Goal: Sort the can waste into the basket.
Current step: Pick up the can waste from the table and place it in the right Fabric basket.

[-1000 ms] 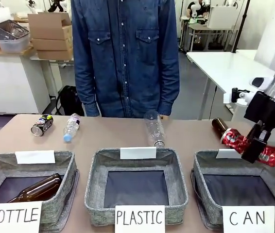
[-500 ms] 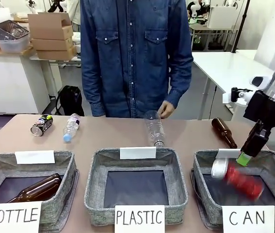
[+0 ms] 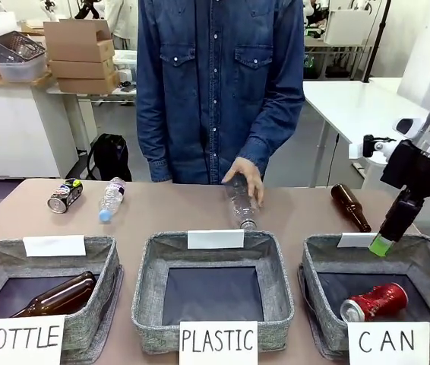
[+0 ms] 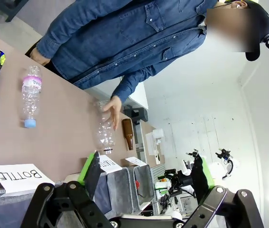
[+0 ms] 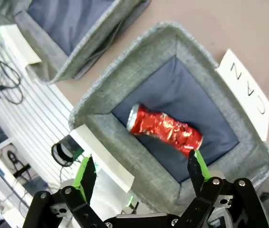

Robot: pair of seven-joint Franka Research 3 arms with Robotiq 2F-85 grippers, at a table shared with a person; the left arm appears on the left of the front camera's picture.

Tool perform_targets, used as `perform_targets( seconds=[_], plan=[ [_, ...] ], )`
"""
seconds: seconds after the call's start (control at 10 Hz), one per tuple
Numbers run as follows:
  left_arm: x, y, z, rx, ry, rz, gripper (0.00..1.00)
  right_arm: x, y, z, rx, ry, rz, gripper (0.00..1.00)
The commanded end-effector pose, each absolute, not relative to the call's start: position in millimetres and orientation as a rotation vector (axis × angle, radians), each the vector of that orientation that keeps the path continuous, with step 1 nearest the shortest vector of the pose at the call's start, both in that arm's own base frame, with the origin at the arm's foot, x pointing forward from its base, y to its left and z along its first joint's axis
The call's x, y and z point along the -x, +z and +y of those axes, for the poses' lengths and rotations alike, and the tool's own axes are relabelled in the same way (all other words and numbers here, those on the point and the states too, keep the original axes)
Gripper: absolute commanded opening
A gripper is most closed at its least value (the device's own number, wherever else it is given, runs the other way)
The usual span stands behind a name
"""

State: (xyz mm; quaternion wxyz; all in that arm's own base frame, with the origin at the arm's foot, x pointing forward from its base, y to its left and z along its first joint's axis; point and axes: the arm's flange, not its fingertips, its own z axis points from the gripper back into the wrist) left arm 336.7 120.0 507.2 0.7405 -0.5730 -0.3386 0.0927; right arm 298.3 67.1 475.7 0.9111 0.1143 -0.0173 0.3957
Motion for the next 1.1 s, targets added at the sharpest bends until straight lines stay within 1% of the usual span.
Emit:
perform_targets(
  seconds=[0.0, 0.1, 0.2, 0.3, 0.4, 0.5, 0.6, 0.7, 0.8, 0.9, 1.0],
  plan=[
    [-337.3, 505.7, 118.4, 1.270, 0.188, -0.768, 1.00, -303.4, 476.8, 63.9, -0.281, 0.757, -0.056, 1.00],
    [-337.3, 505.7, 118.4, 1.270, 0.188, -0.768, 1.00, -307.3, 486.0, 56.2, -0.478, 0.623, -0.105, 1.00],
    [-337.3, 505.7, 118.4, 1.270, 0.188, -0.768, 1.00, -313.8, 501.9, 42.8, -0.799, 0.293, -0.118, 1.00],
    [-337.3, 505.7, 118.4, 1.270, 0.188, -0.768, 1.00, -319.2, 511.5, 22.0, -1.125, 0.118, -0.110, 1.00],
    [-337.3, 505.7, 118.4, 1.270, 0.188, -0.768, 1.00, -325.3, 511.1, -0.1, -1.399, -0.002, -0.091, 1.00],
    [-337.3, 505.7, 118.4, 1.270, 0.188, -0.768, 1.00, -327.8, 504.3, -16.0, -1.587, -0.046, -0.141, 1.00],
    [-337.3, 505.7, 118.4, 1.270, 0.188, -0.768, 1.00, -330.1, 496.2, -25.4, -1.687, -0.136, -0.204, 1.00],
    [-337.3, 505.7, 118.4, 1.270, 0.188, -0.768, 1.00, -335.8, 487.5, -26.2, -1.673, -0.360, -0.336, 1.00],
    [-337.3, 505.7, 118.4, 1.270, 0.188, -0.768, 1.00, -341.5, 486.3, -20.1, -1.643, -0.444, -0.334, 1.00],
    [-337.3, 505.7, 118.4, 1.270, 0.188, -0.768, 1.00, -355.1, 488.2, -0.5, -1.515, -0.572, -0.399, 1.00],
    [-337.3, 505.7, 118.4, 1.270, 0.188, -0.768, 1.00, -337.1, 487.4, -43.5, -1.302, 0.079, -0.047, 1.00]
  ],
)
